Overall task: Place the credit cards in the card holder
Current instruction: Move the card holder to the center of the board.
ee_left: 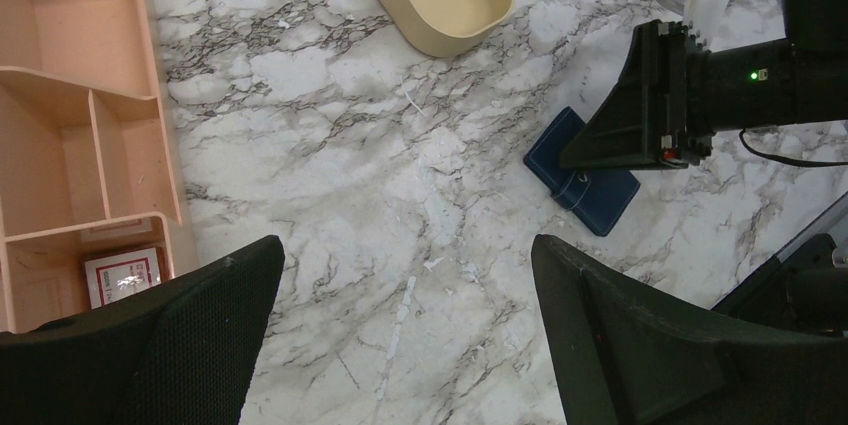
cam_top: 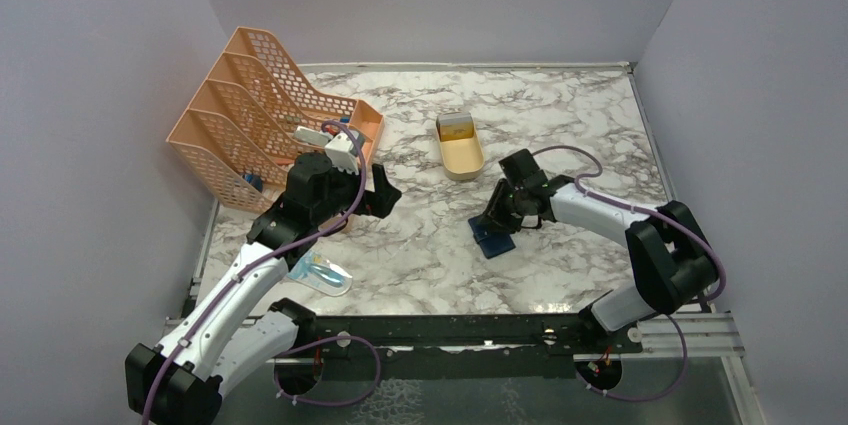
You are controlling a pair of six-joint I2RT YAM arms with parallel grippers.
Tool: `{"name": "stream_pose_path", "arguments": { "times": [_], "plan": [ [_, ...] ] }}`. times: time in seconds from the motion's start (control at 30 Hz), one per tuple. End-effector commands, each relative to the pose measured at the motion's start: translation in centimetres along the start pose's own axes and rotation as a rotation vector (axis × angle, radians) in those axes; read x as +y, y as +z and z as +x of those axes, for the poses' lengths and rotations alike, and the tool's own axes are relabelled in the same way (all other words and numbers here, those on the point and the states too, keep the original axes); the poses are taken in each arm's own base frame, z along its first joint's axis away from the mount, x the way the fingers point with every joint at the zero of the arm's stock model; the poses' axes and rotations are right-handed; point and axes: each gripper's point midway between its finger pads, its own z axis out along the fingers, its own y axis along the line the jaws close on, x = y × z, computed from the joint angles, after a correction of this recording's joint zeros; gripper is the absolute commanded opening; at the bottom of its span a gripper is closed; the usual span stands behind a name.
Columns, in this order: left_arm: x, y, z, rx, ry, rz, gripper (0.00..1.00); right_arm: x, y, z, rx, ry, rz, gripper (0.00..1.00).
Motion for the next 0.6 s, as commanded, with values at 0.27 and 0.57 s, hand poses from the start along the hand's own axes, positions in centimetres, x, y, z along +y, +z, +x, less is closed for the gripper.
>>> {"name": "stream_pose_path", "arguments": {
  "times": [0.27,0.57],
  "plan": [
    [-1.3,0.3,1.1,0.057,-0.044,0.079,0.95,2.6,-1.3,-0.1,0.036,-0.452,-0.09,0.36],
    [-4.5,0.6,0.0,0.109,-0.121,0.208,0.95,0.1,-1.7,-1.8,0.002,-0.635,0.001,0.36]
  ]
}}
